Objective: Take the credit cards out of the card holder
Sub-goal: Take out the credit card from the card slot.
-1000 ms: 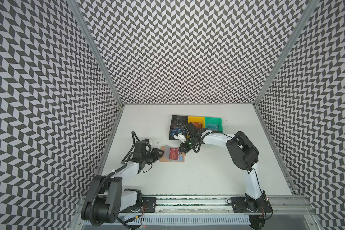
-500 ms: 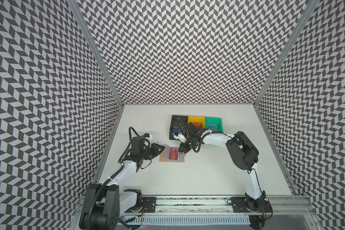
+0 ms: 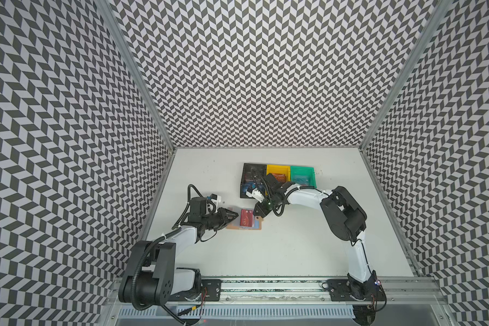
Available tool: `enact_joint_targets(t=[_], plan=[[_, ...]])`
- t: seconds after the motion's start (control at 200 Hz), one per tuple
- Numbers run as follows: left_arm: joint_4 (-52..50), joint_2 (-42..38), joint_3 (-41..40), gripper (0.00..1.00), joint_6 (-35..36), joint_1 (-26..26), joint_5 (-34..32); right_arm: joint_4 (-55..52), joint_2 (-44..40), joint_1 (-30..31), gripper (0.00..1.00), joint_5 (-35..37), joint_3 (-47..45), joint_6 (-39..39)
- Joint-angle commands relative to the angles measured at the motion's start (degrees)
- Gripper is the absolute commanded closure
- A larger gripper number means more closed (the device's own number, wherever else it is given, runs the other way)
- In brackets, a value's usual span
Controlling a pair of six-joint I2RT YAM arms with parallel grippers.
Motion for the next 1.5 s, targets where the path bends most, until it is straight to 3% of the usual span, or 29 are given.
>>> enact_joint_targets(t=[0.0,0.701,1.066,1.497], plan=[[4.09,2.23,-0.91,0.74,-0.34,-0.35,-0.64,-1.21,0.99,0.38,1.00,0.54,-1.63,-0.60],[16.53,13.42,-1.23,0.74,-1.76,-2.36,-0.21,-1.17,1.14,0.21,1.00,0.34,-2.16,-1.17],[19.16,15.68,-0.74,0.84,-2.55,-3.16,0.26,-1.38,1.53,0.12,1.00,0.31,-2.13,-1.17],[21.48,17.69,-0.71,0.88,-3.21,-4.04,0.75,-1.53,1.71,-0.03,1.00,0.21,-2.25,-1.33]])
